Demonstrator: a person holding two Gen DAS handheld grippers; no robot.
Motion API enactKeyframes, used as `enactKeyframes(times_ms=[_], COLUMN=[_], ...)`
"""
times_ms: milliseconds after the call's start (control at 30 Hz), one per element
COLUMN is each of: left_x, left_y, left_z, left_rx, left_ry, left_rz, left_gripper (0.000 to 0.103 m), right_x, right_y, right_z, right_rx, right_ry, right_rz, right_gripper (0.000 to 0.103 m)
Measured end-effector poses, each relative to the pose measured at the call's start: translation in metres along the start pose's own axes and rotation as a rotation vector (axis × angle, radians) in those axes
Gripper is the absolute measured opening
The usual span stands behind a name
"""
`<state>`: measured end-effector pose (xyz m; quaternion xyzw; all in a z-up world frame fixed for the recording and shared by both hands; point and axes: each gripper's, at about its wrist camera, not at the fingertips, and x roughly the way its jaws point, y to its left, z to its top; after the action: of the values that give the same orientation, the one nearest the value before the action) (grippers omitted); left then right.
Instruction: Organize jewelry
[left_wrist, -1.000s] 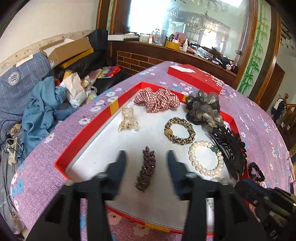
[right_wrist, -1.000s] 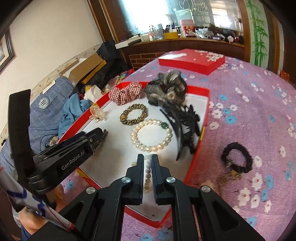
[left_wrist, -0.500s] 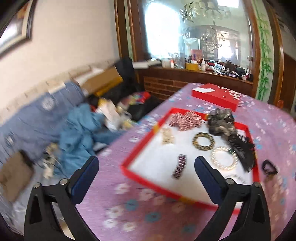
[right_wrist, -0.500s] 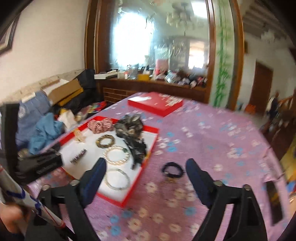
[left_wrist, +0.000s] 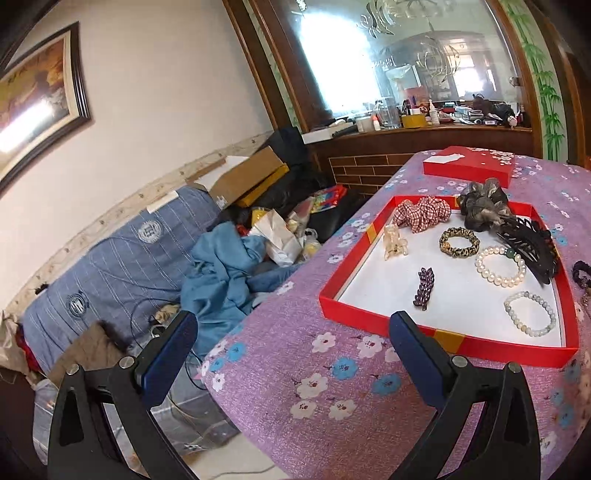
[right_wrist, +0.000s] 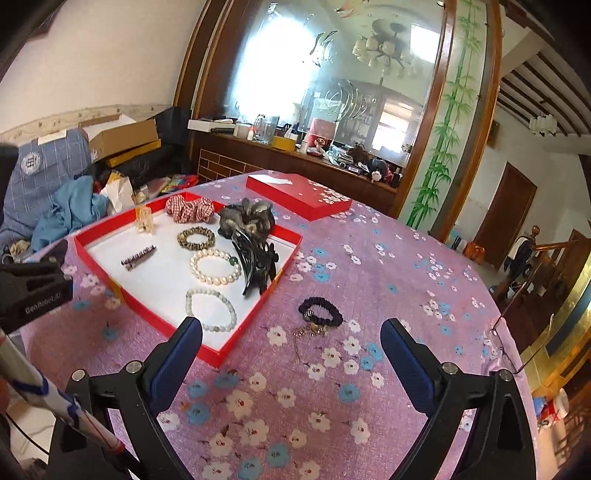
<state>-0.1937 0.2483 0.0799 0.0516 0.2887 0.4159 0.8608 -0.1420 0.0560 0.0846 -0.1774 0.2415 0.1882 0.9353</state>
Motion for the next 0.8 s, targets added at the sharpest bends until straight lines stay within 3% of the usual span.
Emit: enactKeyframes(times_ms=[333,800], left_x=[0.008,0.012], left_y=[-0.01,-0.013], left_z=[-0.002,-0.006], left_rx=[-0.005,0.011], left_ry=[0.056,0.067], left_rz=[-0.021,-0.022], left_gripper=[0.103,0.103], right_x=[0.006,0.02], right_y=[-0.006,0.002], right_z=[-0.008,-0.014], right_rx=[0.008,-0.003], right_ry=[0.035,0.09], right_rz=[0.004,0.035], right_gripper=[0.099,0.099])
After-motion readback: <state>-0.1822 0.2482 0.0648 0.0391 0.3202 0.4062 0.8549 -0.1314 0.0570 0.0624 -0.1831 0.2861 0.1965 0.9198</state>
